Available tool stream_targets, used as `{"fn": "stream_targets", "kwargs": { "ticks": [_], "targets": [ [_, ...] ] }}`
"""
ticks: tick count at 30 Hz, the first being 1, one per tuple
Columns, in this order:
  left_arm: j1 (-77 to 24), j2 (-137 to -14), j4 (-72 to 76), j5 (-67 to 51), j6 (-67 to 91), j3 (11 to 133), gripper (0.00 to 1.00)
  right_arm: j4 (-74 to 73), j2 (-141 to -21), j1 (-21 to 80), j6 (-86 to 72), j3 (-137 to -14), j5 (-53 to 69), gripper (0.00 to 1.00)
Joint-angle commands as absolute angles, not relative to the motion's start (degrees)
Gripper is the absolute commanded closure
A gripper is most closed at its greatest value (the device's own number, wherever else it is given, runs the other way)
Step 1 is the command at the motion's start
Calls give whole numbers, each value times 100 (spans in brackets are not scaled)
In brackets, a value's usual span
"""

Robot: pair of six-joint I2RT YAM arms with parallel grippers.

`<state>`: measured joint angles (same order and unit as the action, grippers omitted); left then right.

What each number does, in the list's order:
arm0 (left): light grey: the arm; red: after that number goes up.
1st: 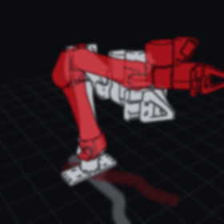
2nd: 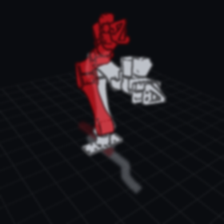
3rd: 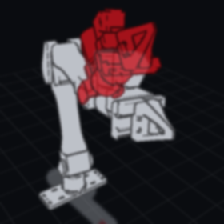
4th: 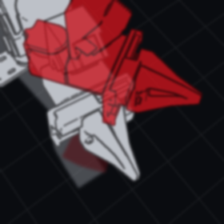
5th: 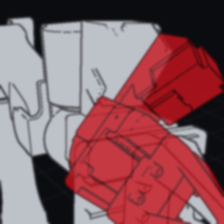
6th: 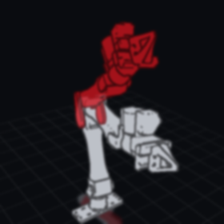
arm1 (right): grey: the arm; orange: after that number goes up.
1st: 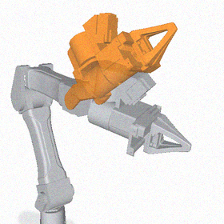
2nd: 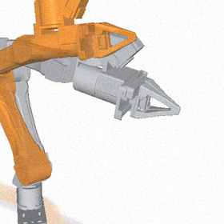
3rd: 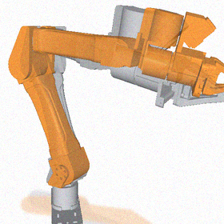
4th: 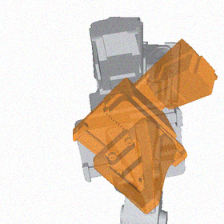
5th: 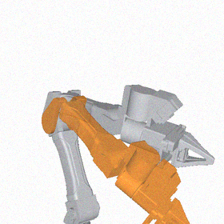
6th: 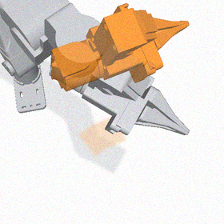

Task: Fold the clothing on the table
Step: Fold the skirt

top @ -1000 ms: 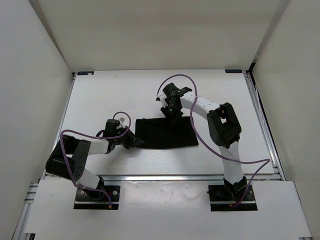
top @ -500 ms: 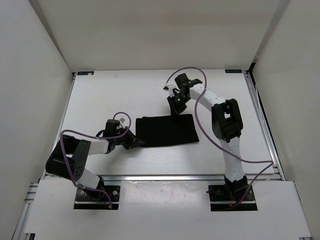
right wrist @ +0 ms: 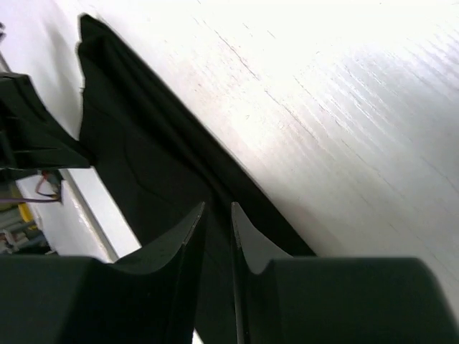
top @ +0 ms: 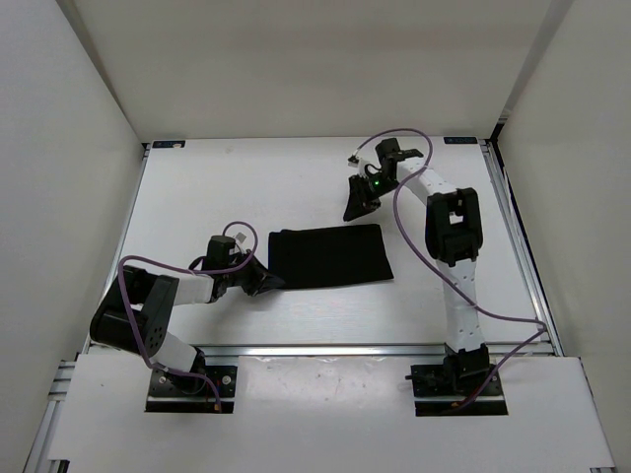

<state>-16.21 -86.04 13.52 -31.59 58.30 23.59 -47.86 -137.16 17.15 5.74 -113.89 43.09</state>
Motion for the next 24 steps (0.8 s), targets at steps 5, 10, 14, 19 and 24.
{"fn": "stream_targets", "kwargs": {
  "ticks": [5, 10, 14, 19, 24],
  "targets": [
    [-1450, -8402, 1529, -3199, 5950, 2224, 100, -4458, -12430, 1828, 334, -10672, 4798, 80],
    [-1406, -8341, 1573, -3182, 5985, 2224, 100, -4036, -12339, 1828, 158, -9310, 5193, 83],
    [-1450, -8394, 1582, -3199, 5977, 2215, 100, -3718, -12593, 1723, 79, -8947, 5273, 84],
    [-1468, -8429, 1407, -3208, 5897, 2259, 100, -3455, -12998, 1565, -226, -9228, 5387, 86],
    [-1441, -8420, 1406, -3243, 5888, 2276, 100, -3516, -13131, 1381, -343, -9729, 5441, 86]
  ]
}}
